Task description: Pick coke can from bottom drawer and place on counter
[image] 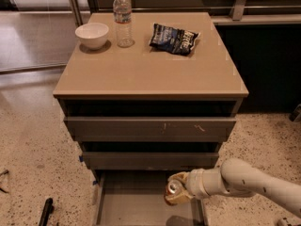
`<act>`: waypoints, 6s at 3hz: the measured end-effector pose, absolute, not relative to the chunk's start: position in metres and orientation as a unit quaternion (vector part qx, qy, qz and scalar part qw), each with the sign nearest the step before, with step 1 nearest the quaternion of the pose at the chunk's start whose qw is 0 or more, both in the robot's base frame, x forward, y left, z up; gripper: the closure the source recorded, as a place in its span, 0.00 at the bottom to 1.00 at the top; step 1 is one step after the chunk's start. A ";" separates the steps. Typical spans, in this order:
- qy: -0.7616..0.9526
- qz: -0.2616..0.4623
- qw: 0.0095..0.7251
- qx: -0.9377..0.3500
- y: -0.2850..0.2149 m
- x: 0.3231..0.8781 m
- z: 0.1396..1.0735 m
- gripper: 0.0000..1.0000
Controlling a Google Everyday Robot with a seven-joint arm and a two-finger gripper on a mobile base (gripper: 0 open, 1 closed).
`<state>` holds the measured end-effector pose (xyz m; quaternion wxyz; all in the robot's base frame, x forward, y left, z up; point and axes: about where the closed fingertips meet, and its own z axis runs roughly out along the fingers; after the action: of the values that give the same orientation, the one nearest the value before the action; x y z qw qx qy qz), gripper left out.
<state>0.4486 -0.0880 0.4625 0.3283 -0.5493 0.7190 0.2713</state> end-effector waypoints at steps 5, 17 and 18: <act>0.693 0.274 0.314 -0.589 -0.076 0.433 0.663 1.00; 0.752 0.240 0.347 -0.507 -0.081 0.659 0.939 1.00; 0.761 0.236 0.338 -0.500 -0.083 0.670 0.925 1.00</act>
Offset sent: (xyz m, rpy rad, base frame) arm -0.0041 0.0008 0.0817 0.0385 0.0361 0.0121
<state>0.6705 -0.0826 0.9247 0.3379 -0.5003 0.7614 0.2361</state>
